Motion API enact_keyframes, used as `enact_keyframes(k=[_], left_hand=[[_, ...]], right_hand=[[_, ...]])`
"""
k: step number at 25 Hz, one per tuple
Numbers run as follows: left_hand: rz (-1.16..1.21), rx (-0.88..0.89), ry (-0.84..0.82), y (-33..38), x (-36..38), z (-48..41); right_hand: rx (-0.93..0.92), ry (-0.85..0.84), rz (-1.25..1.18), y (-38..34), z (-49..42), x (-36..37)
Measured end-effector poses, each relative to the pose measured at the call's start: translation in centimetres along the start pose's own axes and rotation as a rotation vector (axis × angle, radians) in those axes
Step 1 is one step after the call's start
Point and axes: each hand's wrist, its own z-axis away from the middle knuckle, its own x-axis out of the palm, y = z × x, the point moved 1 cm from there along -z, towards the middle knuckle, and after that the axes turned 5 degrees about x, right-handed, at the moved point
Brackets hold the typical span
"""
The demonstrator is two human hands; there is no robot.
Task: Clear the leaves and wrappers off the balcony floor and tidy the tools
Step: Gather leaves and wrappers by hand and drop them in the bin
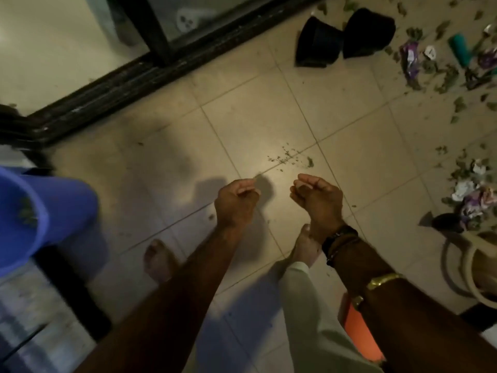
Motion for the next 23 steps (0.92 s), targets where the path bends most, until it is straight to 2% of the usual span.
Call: enact_keyframes(k=[3,5,8,10,11,13,14,15,17,18,20,22,23], left_hand=[[-0.511,0.25,-0.164,-6.4,8.3,-6.5],[-0.846,0.382,-0.243,-10.8,12.2,-10.9],[-1.16,0.468,-0.167,-16.2,15.9,-16.4],[-1.223,0.516,-0.093,-17.6,17.7,-18.0],[-1.246,0.574,-0.109,-17.8,18.6,-18.1],[-1.303,0.802,-0.222,-18.0,19.3,-17.7],[-1.296,0.903,-0.267,-17.9,19.1,-17.7],[-1.258,0.943,-0.266,-17.4,18.6,-18.0],[-1.192,0.885,-0.172,-15.8,17.9,-19.5],[-1.205,0.861,-0.159,-14.9,17.9,-20.3],[-1.296,0.961,-0.273,-14.2,18.8,-21.1],[-1.278,1.117,-0.363,-14.4,19.4,-21.5],[-1.201,1.127,-0.358,-14.4,19.3,-21.9]], right_hand=[[-0.228,0.079,0.463,3.5,-11.4,-4.2],[-0.388,0.046,0.763,5.5,-17.6,-5.3],[-0.484,-0.057,0.996,8.8,-24.7,-5.3],[-0.457,-0.049,1.147,10.7,-26.7,-4.3],[-0.49,-0.074,1.181,11.5,-26.9,-3.6],[-0.629,-0.182,1.145,12.1,-26.2,-3.1],[-0.657,-0.175,1.079,12.1,-25.6,-3.5],[-0.646,-0.077,1.002,12.3,-25.5,-4.3],[-0.56,0.199,0.937,12.6,-25.5,-5.5],[-0.504,0.231,0.985,13.0,-25.2,-5.3],[-0.452,0.067,1.071,14.1,-24.5,-3.4],[-0.501,-0.081,0.986,13.8,-24.0,-2.0],[-0.531,-0.105,0.894,12.9,-24.0,-2.2]])
